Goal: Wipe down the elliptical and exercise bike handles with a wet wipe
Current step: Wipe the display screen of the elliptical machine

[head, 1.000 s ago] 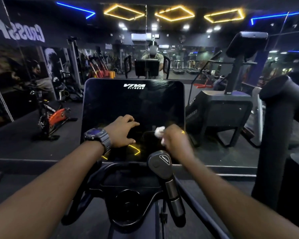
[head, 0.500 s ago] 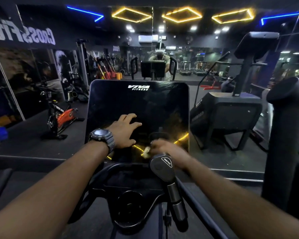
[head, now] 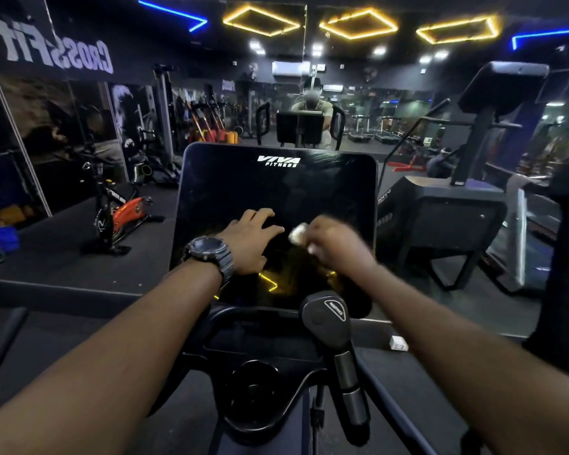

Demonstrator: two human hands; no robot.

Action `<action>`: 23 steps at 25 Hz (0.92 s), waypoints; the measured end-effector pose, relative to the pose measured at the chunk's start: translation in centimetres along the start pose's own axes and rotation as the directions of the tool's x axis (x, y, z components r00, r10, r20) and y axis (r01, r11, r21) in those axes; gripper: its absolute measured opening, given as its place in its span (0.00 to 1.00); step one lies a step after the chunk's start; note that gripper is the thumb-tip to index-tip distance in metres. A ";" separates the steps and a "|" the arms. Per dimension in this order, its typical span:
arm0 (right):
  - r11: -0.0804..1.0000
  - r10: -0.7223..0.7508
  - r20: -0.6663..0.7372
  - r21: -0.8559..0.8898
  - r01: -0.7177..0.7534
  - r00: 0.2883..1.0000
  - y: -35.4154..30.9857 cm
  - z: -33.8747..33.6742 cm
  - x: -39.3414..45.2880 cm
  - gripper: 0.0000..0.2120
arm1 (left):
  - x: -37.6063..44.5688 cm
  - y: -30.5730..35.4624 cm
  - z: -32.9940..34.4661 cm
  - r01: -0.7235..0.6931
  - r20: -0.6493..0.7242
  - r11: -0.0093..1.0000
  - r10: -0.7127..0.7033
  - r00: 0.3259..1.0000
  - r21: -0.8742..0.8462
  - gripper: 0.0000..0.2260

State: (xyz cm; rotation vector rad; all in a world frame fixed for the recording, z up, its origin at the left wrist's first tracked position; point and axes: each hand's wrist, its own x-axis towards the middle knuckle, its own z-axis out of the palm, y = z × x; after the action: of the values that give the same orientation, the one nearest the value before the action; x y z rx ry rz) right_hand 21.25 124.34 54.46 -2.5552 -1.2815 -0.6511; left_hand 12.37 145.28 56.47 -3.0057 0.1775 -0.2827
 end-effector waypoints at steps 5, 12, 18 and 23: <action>0.951 0.254 0.205 0.123 -0.283 0.945 -5.5 2.5 -0.8 0.11 | -0.1 -0.2 -0.1 0.027 -0.008 0.998 -0.027 1.000 -0.054 0.31; 0.949 0.312 -0.187 0.024 -0.313 0.931 -2.5 -0.9 -0.1 0.09 | -0.5 0.1 0.0 0.010 -0.001 0.996 -0.011 1.000 -0.085 0.32; 0.995 -0.090 0.467 -0.001 0.103 0.880 -3.9 2.4 -1.2 0.11 | -0.8 -0.2 -0.1 -0.029 0.006 0.998 0.030 1.000 -0.059 0.30; 0.986 -0.114 0.545 -0.039 0.161 0.831 -6.1 4.8 -0.9 0.10 | -0.8 -0.3 0.2 -0.024 0.008 0.998 0.024 1.000 -0.054 0.27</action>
State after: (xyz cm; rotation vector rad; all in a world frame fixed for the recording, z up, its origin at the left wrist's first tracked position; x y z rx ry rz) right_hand 17.34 129.15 49.72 -2.8499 -1.6442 0.0248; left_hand 11.67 145.66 56.21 -3.0550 0.2235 -0.2673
